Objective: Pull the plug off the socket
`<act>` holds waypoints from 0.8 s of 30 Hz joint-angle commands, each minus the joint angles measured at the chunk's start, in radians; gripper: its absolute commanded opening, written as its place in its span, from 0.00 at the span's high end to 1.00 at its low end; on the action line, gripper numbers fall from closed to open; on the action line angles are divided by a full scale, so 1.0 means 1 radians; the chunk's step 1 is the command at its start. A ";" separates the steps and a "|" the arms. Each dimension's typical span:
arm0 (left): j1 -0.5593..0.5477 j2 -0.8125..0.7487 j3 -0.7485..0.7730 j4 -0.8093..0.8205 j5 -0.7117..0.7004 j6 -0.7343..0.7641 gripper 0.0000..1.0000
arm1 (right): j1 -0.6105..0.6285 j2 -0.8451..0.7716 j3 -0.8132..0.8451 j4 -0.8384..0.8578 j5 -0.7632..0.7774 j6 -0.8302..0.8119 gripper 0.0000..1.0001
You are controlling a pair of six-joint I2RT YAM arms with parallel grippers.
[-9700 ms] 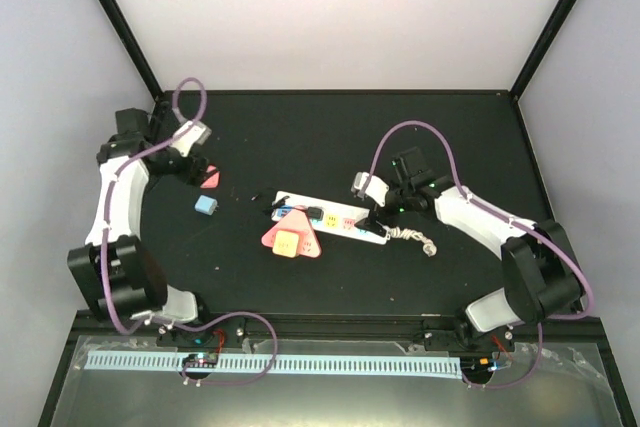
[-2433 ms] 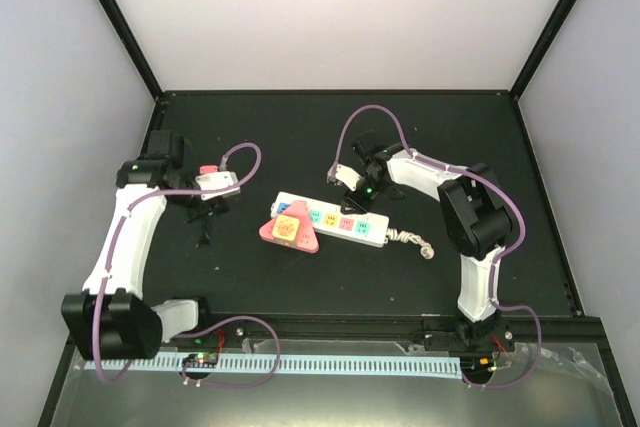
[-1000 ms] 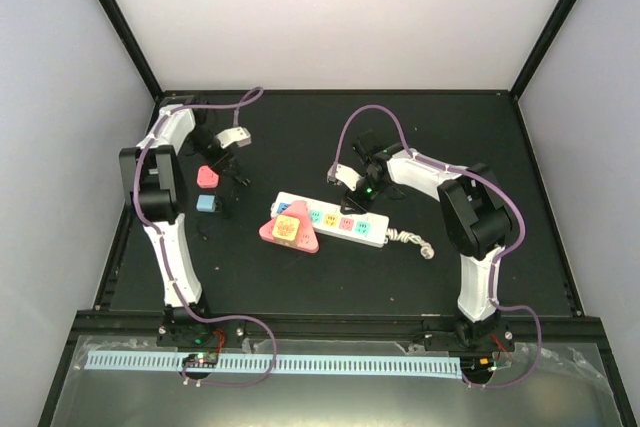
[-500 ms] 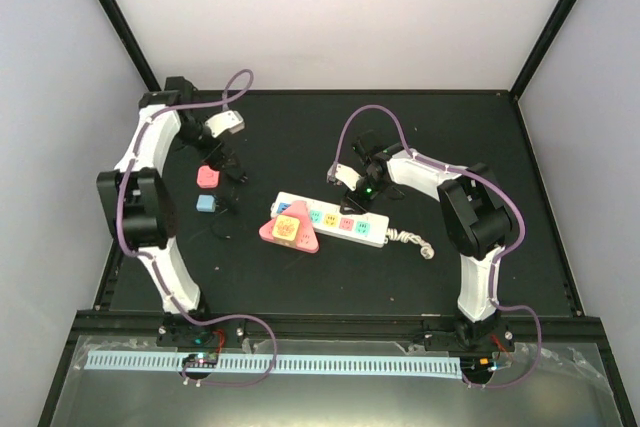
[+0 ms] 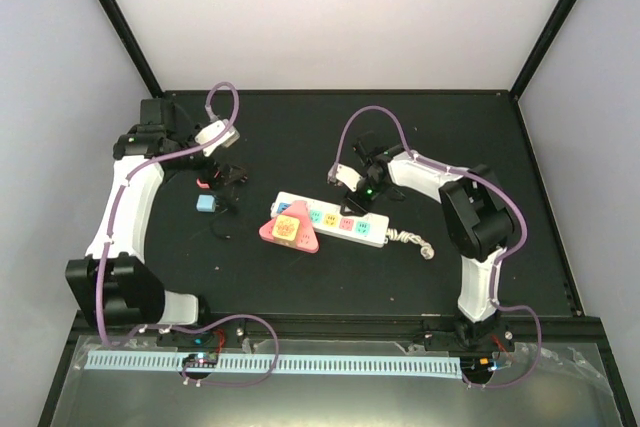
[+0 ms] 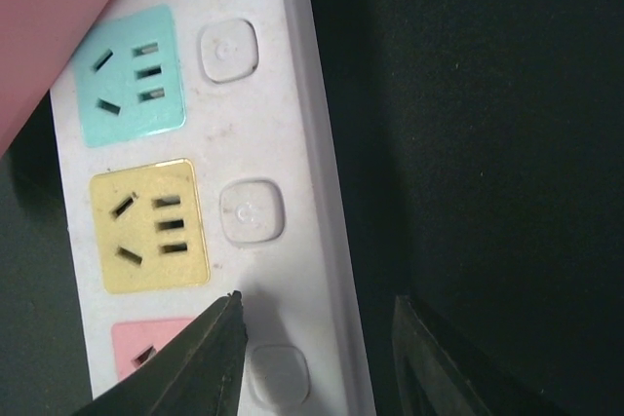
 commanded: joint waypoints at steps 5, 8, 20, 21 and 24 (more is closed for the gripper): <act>-0.018 -0.158 -0.130 0.016 0.112 0.023 0.01 | 0.005 -0.089 -0.030 -0.045 -0.013 0.012 0.50; -0.050 -0.232 -0.197 0.027 0.079 0.050 0.01 | 0.007 -0.115 -0.023 -0.052 -0.039 0.019 0.46; -0.235 -0.440 -0.470 0.088 -0.053 0.187 0.01 | 0.043 -0.185 0.008 -0.080 -0.154 0.061 0.17; -0.258 -0.459 -0.494 0.094 -0.063 0.200 0.01 | 0.053 -0.179 0.023 -0.090 -0.166 0.064 0.11; -0.330 -0.509 -0.557 0.109 -0.090 0.234 0.01 | 0.082 -0.134 0.087 -0.119 -0.168 0.074 0.00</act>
